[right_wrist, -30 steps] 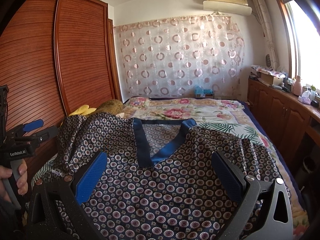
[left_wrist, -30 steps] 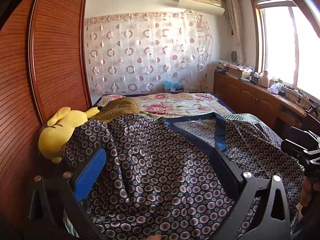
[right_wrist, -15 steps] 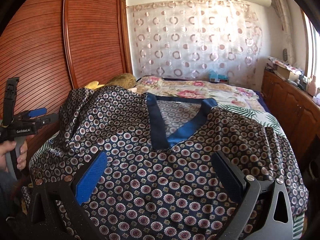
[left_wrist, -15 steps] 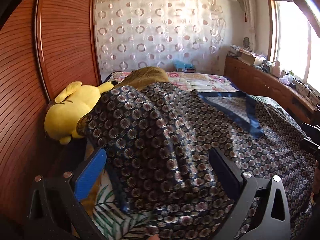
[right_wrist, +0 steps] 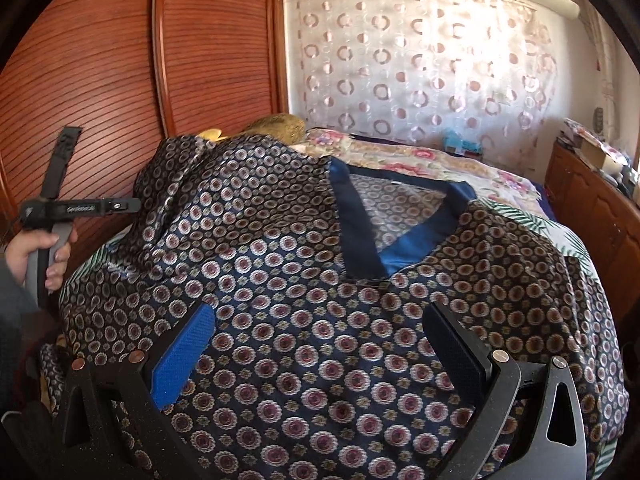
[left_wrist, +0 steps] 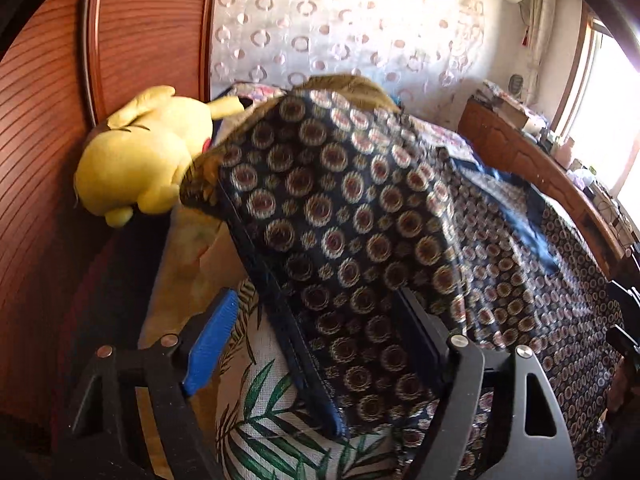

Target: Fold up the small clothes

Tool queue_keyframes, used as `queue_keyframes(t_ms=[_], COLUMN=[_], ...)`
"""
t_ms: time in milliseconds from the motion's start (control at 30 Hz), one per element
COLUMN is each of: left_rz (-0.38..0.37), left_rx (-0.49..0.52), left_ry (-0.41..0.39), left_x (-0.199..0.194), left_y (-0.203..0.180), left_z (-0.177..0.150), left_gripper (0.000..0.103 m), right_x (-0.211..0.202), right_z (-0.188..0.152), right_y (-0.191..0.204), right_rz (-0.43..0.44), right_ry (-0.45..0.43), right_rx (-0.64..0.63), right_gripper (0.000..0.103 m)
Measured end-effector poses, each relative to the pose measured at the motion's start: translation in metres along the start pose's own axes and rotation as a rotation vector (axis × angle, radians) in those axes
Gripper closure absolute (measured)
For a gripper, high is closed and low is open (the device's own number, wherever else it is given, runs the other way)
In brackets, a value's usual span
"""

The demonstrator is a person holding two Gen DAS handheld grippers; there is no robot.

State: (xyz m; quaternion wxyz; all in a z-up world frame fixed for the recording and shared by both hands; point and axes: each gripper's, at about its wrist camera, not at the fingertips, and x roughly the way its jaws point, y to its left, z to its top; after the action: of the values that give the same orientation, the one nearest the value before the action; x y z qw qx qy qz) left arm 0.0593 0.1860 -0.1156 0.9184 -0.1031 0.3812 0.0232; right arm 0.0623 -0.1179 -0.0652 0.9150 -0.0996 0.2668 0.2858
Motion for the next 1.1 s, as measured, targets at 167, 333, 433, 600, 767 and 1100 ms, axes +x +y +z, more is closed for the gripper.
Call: queue_keyframes(t_ms=[167, 333, 433, 600, 767, 1100], left_rz=[0.007, -0.075, -0.048, -0.030, -0.064, -0.144], left_rx=[-0.014, -0.044, -0.023, 0.037, 0.051, 0.231], left_ry=[0.005, 0.048, 0.058, -0.003, -0.089, -0.136], left_x=[0.008, 0.025, 0.028, 0.009, -0.021, -0.037], left_y=[0.007, 0.020, 0.019, 0.012, -0.002, -0.085], left_z=[0.007, 0.014, 0.012, 0.013, 0.028, 0.069], left_gripper=[0.023, 0.041, 0.071, 0.098, 0.098, 0.098], right_x=[0.006, 0.010, 0.013, 0.013, 0.005, -0.013], right_z=[-0.003, -0.006, -0.007, -0.009, -0.010, -0.013], right_y=[0.005, 0.006, 0.005, 0.001, -0.001, -0.020], right_rz=[0.013, 0.015, 0.017, 0.023, 0.022, -0.010], right_ry=[0.019, 0.033, 0.038, 0.022, 0.001, -0.026], right_rx=[-0.007, -0.015, -0.018, -0.006, 0.008, 0.048], right_gripper=[0.000, 0.000, 0.000, 0.000, 0.000, 0.000])
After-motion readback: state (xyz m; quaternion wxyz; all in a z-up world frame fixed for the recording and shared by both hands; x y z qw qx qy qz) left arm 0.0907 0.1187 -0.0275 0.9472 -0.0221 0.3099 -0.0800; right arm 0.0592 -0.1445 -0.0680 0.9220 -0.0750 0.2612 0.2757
